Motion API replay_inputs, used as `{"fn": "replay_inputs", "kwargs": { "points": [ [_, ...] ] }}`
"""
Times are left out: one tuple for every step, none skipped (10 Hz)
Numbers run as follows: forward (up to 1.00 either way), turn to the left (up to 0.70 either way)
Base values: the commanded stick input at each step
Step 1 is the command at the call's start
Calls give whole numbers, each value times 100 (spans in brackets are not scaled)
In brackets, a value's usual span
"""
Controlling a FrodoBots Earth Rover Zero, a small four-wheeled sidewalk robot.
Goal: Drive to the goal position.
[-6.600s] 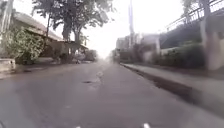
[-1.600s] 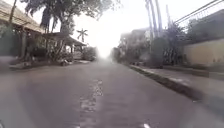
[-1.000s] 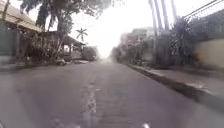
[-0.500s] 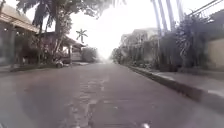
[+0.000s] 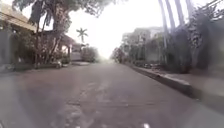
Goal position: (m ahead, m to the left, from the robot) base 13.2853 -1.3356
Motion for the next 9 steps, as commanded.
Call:
{"fn": "replay_inputs", "kwargs": {
  "points": [
    [100, -38],
    [100, -21],
    [100, -6],
    [100, 0],
    [100, 0],
    [100, 0],
    [100, 0],
    [100, 0],
    [100, 0]
  ]
}}
